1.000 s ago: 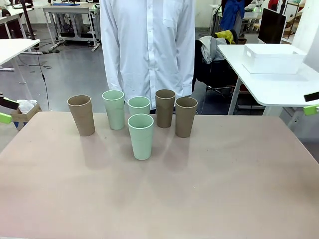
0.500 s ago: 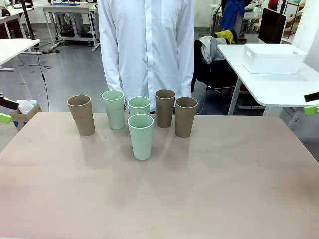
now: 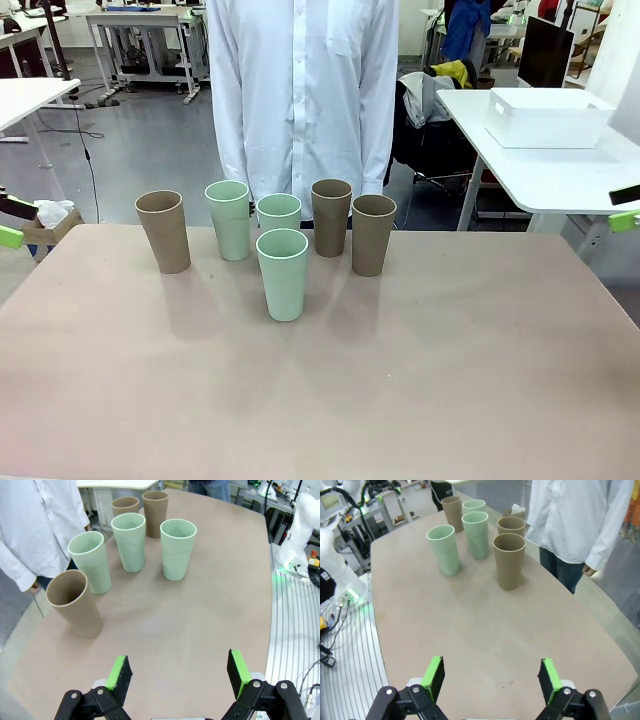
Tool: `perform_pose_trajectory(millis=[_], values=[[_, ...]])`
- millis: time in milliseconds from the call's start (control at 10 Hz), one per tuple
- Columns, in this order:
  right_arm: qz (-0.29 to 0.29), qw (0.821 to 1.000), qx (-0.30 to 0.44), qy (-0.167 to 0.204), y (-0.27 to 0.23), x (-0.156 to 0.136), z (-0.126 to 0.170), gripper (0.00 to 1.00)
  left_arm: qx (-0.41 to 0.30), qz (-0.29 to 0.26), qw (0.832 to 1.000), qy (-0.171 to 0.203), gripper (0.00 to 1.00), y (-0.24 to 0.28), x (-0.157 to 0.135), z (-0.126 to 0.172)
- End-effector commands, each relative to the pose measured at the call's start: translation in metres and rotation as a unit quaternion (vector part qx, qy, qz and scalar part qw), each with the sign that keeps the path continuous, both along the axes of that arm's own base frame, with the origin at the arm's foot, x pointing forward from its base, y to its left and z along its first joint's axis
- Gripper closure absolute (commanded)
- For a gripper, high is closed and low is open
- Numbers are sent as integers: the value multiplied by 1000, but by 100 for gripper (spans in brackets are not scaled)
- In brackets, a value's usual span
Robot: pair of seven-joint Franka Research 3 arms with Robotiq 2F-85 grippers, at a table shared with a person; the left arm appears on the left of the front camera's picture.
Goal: Stack the cups and store them in the basket.
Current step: Pick up two Reusable plastic cups , one in each hand.
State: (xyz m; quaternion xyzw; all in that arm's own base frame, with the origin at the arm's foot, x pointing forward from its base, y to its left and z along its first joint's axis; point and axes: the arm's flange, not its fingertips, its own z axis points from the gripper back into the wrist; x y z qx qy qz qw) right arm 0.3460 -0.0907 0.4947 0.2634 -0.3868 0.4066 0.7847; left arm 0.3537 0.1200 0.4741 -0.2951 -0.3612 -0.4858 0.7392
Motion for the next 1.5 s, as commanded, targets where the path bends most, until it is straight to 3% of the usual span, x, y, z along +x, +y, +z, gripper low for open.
perform_pose_trajectory(millis=[0,400,600,900,1000,1400], values=[[51,998,24,-16,8,61,-6,0,-20,-17,1000,2,0,13,59,-3],[147,979,130,-50,44,166,-58,0,-51,-74,995,-51,0,42,156,-41],[141,981,107,-82,72,211,-105,0,-105,-103,985,-89,0,53,200,-84],[128,981,141,-45,97,233,-142,0,-161,-110,978,-69,0,48,206,-115],[145,980,124,-49,85,216,-133,0,-111,-91,986,-82,0,52,201,-109],[143,981,124,-47,86,225,-140,0,-121,-95,985,-81,0,55,206,-116]])
